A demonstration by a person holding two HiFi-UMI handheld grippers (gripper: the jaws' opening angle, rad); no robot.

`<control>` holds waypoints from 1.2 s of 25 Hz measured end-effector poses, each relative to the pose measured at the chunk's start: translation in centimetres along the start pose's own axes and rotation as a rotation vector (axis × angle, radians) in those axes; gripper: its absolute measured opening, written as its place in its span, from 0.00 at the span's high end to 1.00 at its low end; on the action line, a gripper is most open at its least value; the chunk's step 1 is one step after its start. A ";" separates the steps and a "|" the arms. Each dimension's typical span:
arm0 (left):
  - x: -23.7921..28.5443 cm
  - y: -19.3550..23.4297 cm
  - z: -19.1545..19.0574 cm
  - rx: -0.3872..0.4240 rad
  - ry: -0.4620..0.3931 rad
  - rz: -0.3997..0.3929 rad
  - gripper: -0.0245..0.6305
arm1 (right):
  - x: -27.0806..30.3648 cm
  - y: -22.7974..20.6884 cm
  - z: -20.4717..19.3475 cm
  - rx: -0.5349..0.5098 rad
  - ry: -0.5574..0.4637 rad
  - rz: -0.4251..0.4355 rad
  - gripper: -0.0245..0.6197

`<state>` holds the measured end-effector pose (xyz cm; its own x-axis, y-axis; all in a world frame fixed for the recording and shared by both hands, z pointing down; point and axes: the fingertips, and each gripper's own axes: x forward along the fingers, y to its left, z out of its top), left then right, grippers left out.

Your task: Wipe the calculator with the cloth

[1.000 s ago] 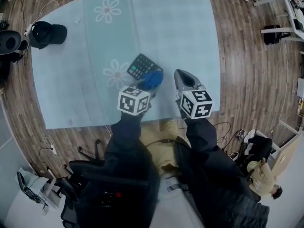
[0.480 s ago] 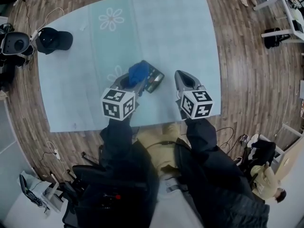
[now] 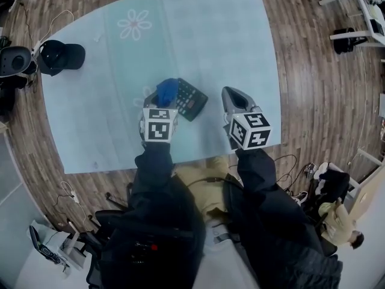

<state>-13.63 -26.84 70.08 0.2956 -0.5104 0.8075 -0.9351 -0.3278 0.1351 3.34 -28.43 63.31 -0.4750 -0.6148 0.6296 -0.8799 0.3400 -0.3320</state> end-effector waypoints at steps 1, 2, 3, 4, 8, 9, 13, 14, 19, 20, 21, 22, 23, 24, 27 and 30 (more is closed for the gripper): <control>0.7 0.2 -0.5 0.006 0.019 0.009 0.77 | 0.1 -0.1 0.0 0.000 0.003 -0.003 0.97; 1.4 0.1 -1.0 0.011 0.037 0.009 0.77 | 0.2 -0.1 -0.1 0.000 0.007 -0.005 0.97; 2.1 -0.1 -1.4 0.014 0.053 0.001 0.77 | 0.3 -0.1 -0.2 -0.001 0.010 -0.006 0.97; 2.7 -0.4 -1.9 0.015 0.067 -0.011 0.77 | 0.3 -0.2 -0.3 0.000 0.014 -0.008 0.97; 4.5 -1.8 -3.2 -0.011 0.110 -0.068 0.77 | 0.4 -0.2 -0.8 -0.001 0.024 -0.014 0.97; 4.6 -2.2 -3.3 -0.018 0.115 -0.079 0.77 | 0.3 -0.2 -0.9 -0.003 0.025 -0.014 0.97; 4.4 -3.8 -3.3 -0.057 0.130 -0.158 0.77 | 0.1 0.1 -1.1 -0.007 0.025 -0.010 0.97; 4.3 -4.3 -3.3 -0.064 0.134 -0.184 0.77 | 0.0 0.1 -1.1 -0.008 0.025 -0.010 0.97; 3.4 -7.3 -4.0 -0.068 0.157 -0.277 0.77 | -1.1 0.4 -0.9 -0.024 0.013 0.002 0.97; 3.2 -8.2 -4.1 -0.076 0.163 -0.307 0.77 | -1.5 0.4 -0.8 -0.027 0.007 0.006 0.97; 2.9 -9.1 -4.3 -0.087 0.168 -0.342 0.77 | -1.8 0.5 -0.8 -0.029 0.002 0.008 0.97; 2.5 -10.0 -4.4 -0.100 0.169 -0.377 0.77 | -2.1 0.6 -0.8 -0.030 -0.004 0.010 0.97; 2.1 -10.8 -4.5 -0.112 0.166 -0.409 0.77 | -2.4 0.8 -0.8 -0.028 -0.009 0.012 0.97; 1.7 -11.4 -4.6 -0.124 0.158 -0.437 0.77 | -2.7 1.0 -0.7 -0.027 -0.016 0.016 0.97; 0.0 -12.4 -3.9 -0.150 0.114 -0.473 0.77 | -3.7 1.7 0.0 -0.027 -0.045 0.032 0.97; -2.2 -12.7 -2.4 -0.161 0.058 -0.467 0.77 | -4.9 2.4 0.8 -0.031 -0.072 0.049 0.97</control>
<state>-2.89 -19.64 67.92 0.6829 -0.2923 0.6695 -0.7252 -0.3814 0.5732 3.59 -25.16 58.88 -0.5182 -0.6460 0.5605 -0.8553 0.3920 -0.3388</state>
